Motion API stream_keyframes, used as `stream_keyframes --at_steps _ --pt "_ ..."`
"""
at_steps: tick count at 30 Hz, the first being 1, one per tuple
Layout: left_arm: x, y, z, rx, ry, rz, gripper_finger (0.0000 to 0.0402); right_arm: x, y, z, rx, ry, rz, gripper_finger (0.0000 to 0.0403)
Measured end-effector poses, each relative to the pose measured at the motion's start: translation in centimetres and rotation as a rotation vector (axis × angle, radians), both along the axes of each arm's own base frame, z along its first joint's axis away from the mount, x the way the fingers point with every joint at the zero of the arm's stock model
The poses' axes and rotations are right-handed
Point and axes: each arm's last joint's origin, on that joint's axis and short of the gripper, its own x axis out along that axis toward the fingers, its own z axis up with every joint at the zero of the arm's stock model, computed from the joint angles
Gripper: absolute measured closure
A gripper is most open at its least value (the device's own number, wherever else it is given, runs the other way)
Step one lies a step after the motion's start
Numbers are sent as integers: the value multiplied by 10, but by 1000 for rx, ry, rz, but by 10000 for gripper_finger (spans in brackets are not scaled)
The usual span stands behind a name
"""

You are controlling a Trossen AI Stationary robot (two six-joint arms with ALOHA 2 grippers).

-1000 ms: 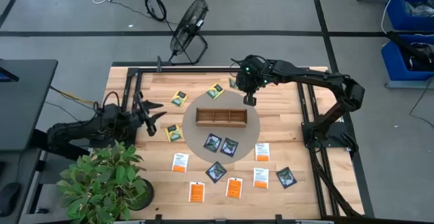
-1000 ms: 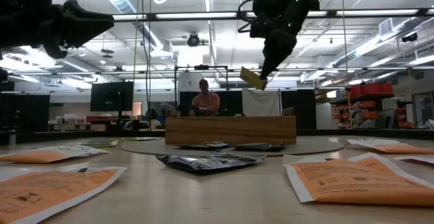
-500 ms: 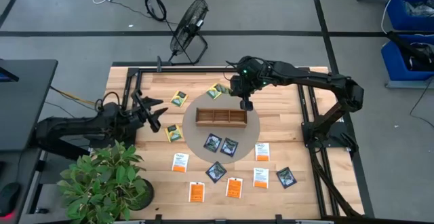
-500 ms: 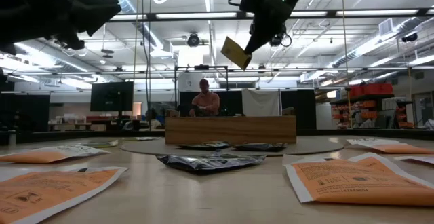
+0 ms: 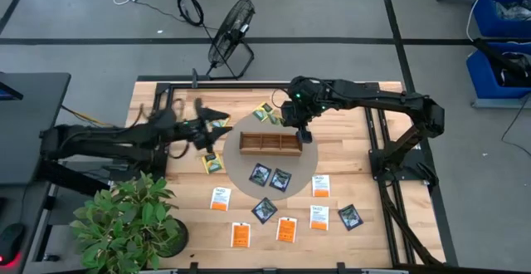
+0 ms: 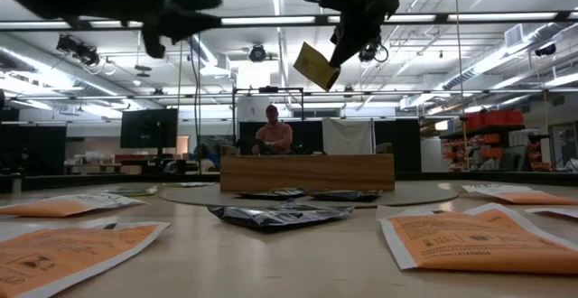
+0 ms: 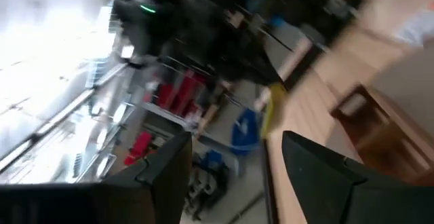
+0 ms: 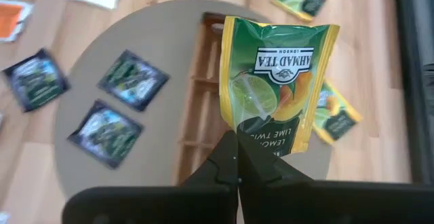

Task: Pick & Place Tea
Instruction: Put the yellow tea bag into the right section of the wooden organizer

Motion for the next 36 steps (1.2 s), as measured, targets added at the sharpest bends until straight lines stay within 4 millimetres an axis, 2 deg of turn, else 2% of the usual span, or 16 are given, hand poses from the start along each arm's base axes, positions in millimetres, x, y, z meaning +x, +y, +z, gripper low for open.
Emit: stream_keyframes --at_steps 8,18,30,36 --pt "46 8 -7 19 148 -2 165 5 16 22 -12 -41 51 403" --pt "83 13 11 -23 117 -41 165 8 32 27 -14 -57 111 403" --pt "102 15 0 -70 191 -87 165 9 34 27 -28 -60 104 403" --pt "106 16 6 -96 167 -84 166 10 33 27 -29 -70 106 403"
